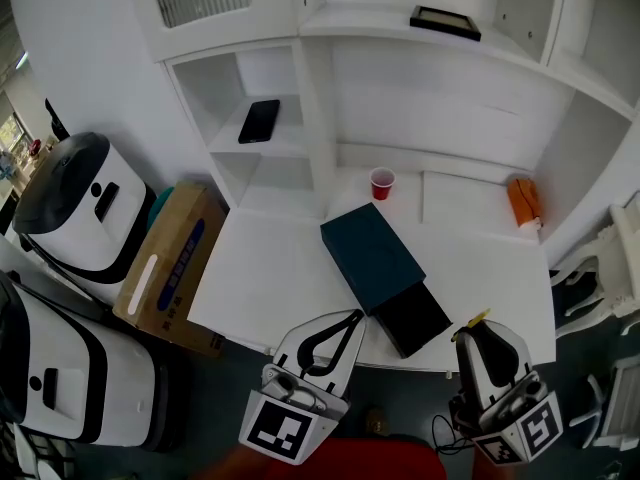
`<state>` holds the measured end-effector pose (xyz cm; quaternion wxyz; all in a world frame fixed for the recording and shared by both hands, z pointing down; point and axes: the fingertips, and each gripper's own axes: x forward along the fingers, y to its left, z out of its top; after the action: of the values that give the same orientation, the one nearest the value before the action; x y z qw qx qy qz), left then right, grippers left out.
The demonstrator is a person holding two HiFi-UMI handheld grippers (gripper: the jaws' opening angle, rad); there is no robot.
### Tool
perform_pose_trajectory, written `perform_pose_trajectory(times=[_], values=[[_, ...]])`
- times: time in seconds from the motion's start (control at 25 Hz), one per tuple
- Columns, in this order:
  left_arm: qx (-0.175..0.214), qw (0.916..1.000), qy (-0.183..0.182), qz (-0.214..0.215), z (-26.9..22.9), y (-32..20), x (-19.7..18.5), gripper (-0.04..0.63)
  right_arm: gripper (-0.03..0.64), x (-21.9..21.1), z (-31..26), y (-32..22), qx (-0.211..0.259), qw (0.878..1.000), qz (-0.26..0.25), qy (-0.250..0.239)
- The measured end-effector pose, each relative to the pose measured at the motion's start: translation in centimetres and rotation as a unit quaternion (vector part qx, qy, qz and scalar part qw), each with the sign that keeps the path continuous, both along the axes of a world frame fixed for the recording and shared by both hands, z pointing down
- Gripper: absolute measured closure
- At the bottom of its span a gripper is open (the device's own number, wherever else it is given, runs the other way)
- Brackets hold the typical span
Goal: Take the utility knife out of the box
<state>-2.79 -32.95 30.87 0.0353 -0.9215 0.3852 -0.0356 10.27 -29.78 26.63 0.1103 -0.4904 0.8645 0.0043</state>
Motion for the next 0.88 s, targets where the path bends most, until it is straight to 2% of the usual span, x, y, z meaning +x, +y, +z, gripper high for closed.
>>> perform_pose_trajectory(times=[0.2,0.88], values=[[0.003,1.0,0.009,0.001,-0.27,0.0,0.61,0.555,0.545,-0.01,0.49,-0.28,-0.008,1.0,0.005,0.01],[0.002,1.0,0.008,-0.004,-0.3,0.18,0.78,0.555,0.545,0.01,-0.15,-0.1,-0.007,1.0,-0.009,0.006]])
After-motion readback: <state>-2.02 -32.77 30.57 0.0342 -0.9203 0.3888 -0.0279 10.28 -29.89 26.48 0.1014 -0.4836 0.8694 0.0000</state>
